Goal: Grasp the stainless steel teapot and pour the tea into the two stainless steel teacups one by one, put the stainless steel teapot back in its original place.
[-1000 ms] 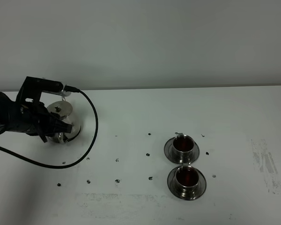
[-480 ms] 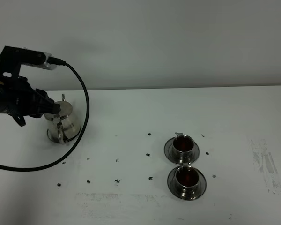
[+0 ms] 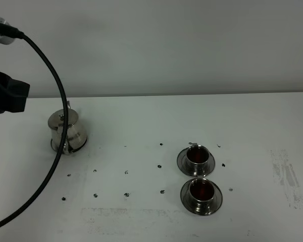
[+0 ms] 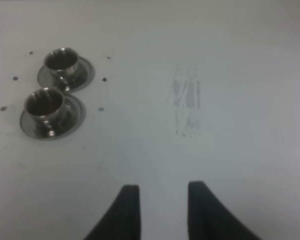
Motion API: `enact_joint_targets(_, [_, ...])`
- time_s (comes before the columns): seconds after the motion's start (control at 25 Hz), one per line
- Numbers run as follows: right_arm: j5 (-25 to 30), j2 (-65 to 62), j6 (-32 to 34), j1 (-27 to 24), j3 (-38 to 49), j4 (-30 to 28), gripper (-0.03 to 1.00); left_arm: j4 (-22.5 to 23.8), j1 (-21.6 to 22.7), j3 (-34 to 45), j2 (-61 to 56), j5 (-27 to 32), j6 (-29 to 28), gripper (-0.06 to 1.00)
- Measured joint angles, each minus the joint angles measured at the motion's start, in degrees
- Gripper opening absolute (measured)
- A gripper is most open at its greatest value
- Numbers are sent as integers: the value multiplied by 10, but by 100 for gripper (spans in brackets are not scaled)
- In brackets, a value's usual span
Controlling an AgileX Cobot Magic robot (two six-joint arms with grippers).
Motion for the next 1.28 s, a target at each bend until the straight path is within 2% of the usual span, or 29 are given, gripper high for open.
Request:
enact_joint_targets(0.12, [0,0,0,0,0,0,22,1,0,0,-23,27,0,41])
enact_joint_targets(0.24, [0,0,0,0,0,0,22,1,0,0,-40,82,-19,41])
enact_joint_targets(0.48, [0,0,0,0,0,0,22,4,0,0,-105,189,-142,41])
enact_joint_targets(0.6, [0,0,0,0,0,0,22,34,0,8,-161,244,-176,41])
enact_joint_targets(0.72, [0,0,0,0,0,0,22,75,0,61,-245,278,-221,41])
enact_joint_targets(0.84, [0,0,0,0,0,0,22,129,0,140,-350,292,-264,41])
enact_joint_targets(0.96, [0,0,0,0,0,0,22,165,0,217,-438,295,-287,41])
enact_joint_targets(1.28, [0,0,0,0,0,0,22,176,0,348,-574,292,-313,41])
